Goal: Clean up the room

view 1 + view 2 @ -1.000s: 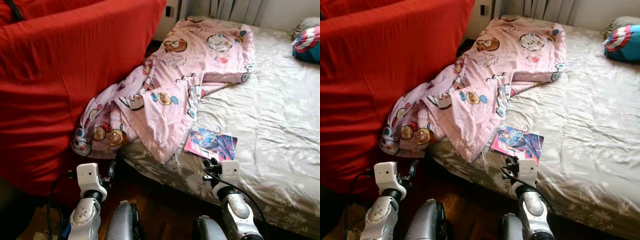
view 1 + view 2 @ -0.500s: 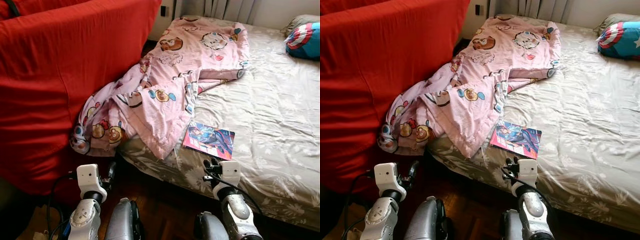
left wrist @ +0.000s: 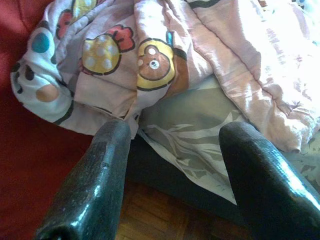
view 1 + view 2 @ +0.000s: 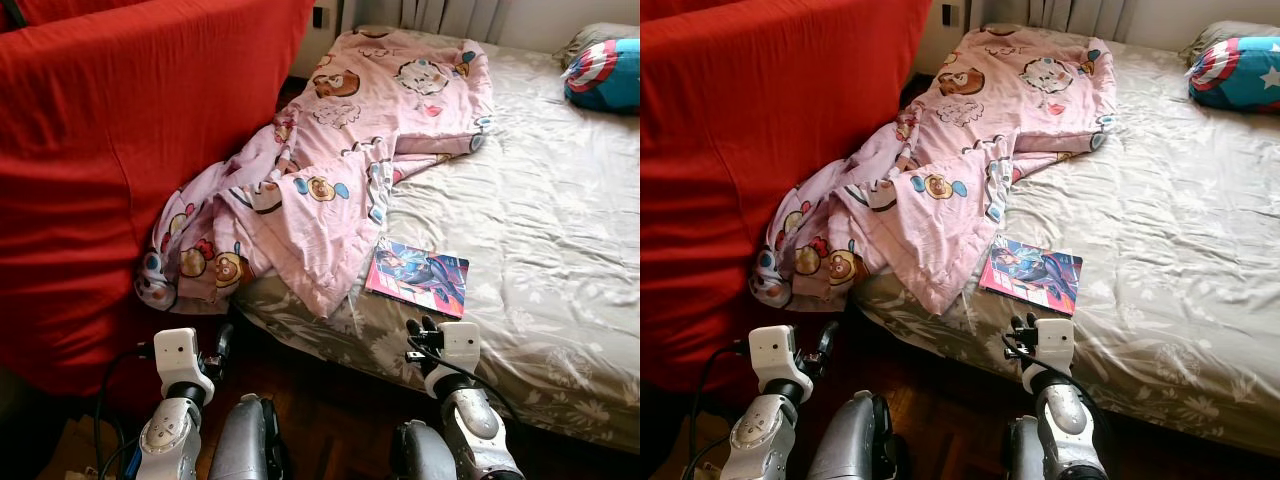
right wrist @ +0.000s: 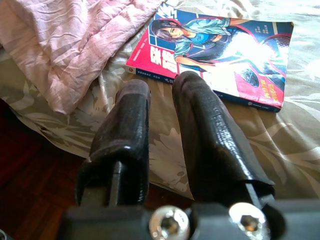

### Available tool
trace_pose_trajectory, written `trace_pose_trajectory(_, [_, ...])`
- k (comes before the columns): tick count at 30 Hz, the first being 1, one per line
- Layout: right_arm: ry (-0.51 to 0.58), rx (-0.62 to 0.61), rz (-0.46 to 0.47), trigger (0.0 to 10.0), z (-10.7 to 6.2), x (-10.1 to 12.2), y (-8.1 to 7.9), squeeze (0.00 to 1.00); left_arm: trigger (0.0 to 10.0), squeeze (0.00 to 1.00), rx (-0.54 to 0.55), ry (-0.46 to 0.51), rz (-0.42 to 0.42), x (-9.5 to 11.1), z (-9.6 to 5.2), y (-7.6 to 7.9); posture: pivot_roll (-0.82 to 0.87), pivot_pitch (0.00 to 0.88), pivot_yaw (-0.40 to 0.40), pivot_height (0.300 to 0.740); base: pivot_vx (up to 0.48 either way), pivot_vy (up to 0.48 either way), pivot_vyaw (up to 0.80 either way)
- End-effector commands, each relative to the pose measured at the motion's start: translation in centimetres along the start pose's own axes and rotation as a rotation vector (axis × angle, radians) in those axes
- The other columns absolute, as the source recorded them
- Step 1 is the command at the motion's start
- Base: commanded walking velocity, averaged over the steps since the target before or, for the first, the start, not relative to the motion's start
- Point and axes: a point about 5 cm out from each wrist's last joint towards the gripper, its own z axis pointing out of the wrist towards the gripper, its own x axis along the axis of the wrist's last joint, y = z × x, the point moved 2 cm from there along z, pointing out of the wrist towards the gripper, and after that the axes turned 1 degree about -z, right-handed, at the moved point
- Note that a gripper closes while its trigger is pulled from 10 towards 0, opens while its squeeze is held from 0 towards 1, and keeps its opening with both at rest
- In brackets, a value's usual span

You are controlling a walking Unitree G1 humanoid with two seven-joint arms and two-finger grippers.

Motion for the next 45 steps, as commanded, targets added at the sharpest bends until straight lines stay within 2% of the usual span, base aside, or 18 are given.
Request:
trace_pose_trajectory(1, [0.0, -0.001, 0.009, 10.0, -0.26, -0.24, 0.05, 0.0, 10.0, 0.0, -0.005, -0.025, -0.007, -0.48, -0.31, 0.02, 0.0, 0.182, -0.004, 0.601, 0.289, 0.0, 0.0])
trace_pose_trajectory(21, [0.002, 0.004, 0.017, 10.0, -0.21, -0.3, -0.32, 0.0, 10.0, 0.0, -0.011, -0.022, -0.003, -0.25, -0.11, -0.18, 0.01, 0.181, 0.008, 0.601, 0.313, 0.0, 0.0])
trace_pose_trajectory(37, [0.0, -0.021, 0.022, 10.0, -0.24, -0.31, 0.17, 0.0, 10.0, 0.0, -0.024, -0.024, 0.0, -0.21, -0.05, -0.02, 0.0, 0.181, 0.014, 0.601, 0.332, 0.0, 0.0])
trace_pose_trajectory(45, [0.003, -0.04, 0.026, 10.0, -0.33, -0.41, 0.17, 0.0, 10.0, 0.0, -0.023, -0.022, 0.001, -0.12, -0.12, -0.09, 0.01, 0.197, 0.023, 0.601, 0.06, 0.0, 0.0])
